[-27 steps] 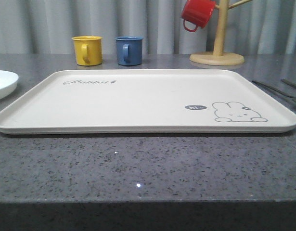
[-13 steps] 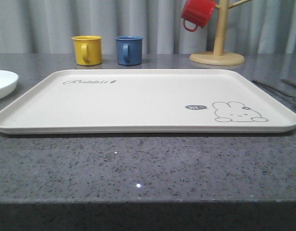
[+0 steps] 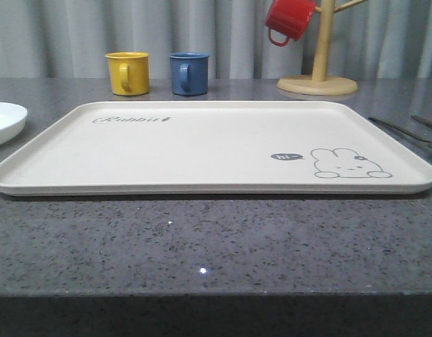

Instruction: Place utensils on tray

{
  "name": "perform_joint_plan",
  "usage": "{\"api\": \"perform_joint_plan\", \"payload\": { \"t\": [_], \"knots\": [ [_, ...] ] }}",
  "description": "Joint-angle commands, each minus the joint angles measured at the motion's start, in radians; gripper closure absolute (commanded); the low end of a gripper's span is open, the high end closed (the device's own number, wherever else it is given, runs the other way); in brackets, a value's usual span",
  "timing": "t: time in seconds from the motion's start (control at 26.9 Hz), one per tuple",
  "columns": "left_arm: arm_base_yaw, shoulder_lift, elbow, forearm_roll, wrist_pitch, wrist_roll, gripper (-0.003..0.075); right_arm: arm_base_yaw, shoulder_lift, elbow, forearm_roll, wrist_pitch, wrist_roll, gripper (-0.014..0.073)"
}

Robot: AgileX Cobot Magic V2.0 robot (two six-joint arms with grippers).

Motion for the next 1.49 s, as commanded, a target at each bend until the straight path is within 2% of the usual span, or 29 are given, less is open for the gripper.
{"api": "perform_joint_plan", "payload": {
  "t": [0.0, 0.22, 0.3, 0.33, 0.41, 0.48, 0.52, 0.56, 0.6, 0.82, 0.97, 1.04, 1.23, 1.45],
  "knots": [
    [0.001, 0.162, -0.135, 0.003, 0.058, -0.007, 0.0738, -0.006, 0.154, -0.120, -0.001, 0.025, -0.006, 0.0661],
    [0.001, 0.309, -0.189, 0.034, 0.079, -0.007, 0.0738, -0.006, 0.325, -0.180, -0.003, 0.029, -0.006, 0.0660],
    [0.001, 0.309, -0.189, 0.034, 0.079, -0.007, 0.0718, -0.006, 0.328, -0.180, -0.005, 0.029, -0.006, 0.0613],
    [0.001, 0.309, -0.189, 0.034, 0.079, -0.007, 0.0674, -0.006, 0.327, -0.180, -0.005, 0.026, -0.006, 0.0565],
    [0.001, 0.309, -0.189, 0.034, 0.079, -0.007, 0.0519, -0.006, 0.327, -0.180, -0.006, 0.026, -0.006, 0.0396],
    [0.001, 0.309, -0.189, 0.034, 0.079, -0.007, 0.0260, -0.006, 0.327, -0.180, -0.006, 0.029, -0.006, 0.0174],
    [0.001, 0.309, -0.189, 0.034, 0.079, -0.007, 0.0160, -0.006, 0.327, -0.180, -0.006, 0.029, -0.006, 0.0104],
    [0.001, 0.309, -0.189, 0.034, 0.080, -0.007, 0.0090, -0.006, 0.327, -0.180, -0.006, 0.029, -0.006, 0.0041],
    [0.001, 0.309, -0.189, 0.034, 0.080, -0.007, 0.0058, -0.006, 0.327, -0.180, -0.006, 0.029, -0.006, -0.0001],
    [0.001, 0.311, -0.193, 0.026, 0.094, -0.007, 0.0047, -0.006, 0.327, -0.180, -0.006, 0.031, -0.006, -0.0021],
    [-0.005, 0.354, -0.224, 0.026, 0.156, -0.007, 0.0047, -0.006, 0.327, -0.180, -0.006, 0.030, -0.006, -0.0021],
    [-0.021, 0.425, -0.270, 0.026, 0.238, 0.002, 0.0047, -0.006, 0.327, -0.179, -0.006, 0.030, -0.006, -0.0021],
    [-0.091, 0.660, -0.433, 0.032, 0.497, 0.120, 0.0048, -0.006, 0.327, -0.178, -0.006, 0.031, -0.006, -0.0021],
    [-0.122, 0.973, -0.651, 0.104, 0.774, 0.123, 0.0048, -0.006, 0.327, -0.178, -0.006, 0.031, -0.006, -0.0021]
  ]
}}
